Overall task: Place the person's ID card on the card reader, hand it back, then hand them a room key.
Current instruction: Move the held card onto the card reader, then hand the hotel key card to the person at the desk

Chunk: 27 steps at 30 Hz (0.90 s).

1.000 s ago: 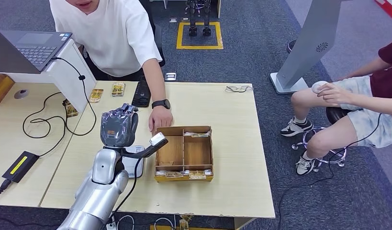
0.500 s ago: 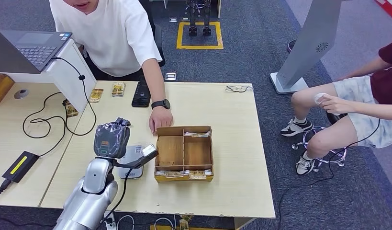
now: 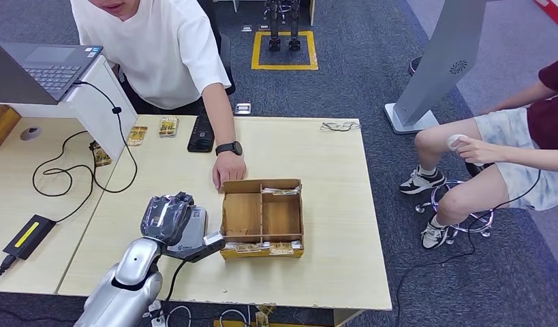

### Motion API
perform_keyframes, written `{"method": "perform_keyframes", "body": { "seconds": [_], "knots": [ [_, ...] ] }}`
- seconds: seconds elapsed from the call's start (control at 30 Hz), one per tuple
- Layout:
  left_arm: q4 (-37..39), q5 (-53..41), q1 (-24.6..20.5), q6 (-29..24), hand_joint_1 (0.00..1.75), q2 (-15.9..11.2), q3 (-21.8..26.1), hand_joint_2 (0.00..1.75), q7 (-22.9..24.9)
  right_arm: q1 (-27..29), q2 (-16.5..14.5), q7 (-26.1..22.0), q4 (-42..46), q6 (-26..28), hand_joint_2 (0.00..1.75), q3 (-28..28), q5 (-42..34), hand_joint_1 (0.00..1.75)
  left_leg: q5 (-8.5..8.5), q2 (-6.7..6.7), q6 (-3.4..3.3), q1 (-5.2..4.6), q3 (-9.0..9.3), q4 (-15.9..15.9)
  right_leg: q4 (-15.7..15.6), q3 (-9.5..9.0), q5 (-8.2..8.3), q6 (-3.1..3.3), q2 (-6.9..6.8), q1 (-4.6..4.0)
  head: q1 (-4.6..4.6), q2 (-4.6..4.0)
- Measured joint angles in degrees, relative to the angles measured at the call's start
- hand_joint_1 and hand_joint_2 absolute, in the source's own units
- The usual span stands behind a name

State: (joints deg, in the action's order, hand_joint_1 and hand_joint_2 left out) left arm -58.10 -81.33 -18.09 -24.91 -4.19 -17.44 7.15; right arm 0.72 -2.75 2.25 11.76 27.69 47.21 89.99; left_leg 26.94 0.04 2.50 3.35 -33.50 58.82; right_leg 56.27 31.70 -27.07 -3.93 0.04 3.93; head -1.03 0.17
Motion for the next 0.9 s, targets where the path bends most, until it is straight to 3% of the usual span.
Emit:
{"method": "perform_keyframes", "body": {
  "seconds": [0.9],
  "knots": [
    [1.0, 3.2, 0.9, 6.8, 1.75, -2.4, -2.4, 1.75, -3.0, 0.0, 0.0, 0.5, 0.1, 0.0, 1.75, -0.3, 0.0, 0.00, 0.00, -0.02, 0.00, 0.00, 0.04, 0.0, 0.0, -0.06, 0.00, 0.00, -0.05, 0.00, 0.00, 0.00]
  ]
}}
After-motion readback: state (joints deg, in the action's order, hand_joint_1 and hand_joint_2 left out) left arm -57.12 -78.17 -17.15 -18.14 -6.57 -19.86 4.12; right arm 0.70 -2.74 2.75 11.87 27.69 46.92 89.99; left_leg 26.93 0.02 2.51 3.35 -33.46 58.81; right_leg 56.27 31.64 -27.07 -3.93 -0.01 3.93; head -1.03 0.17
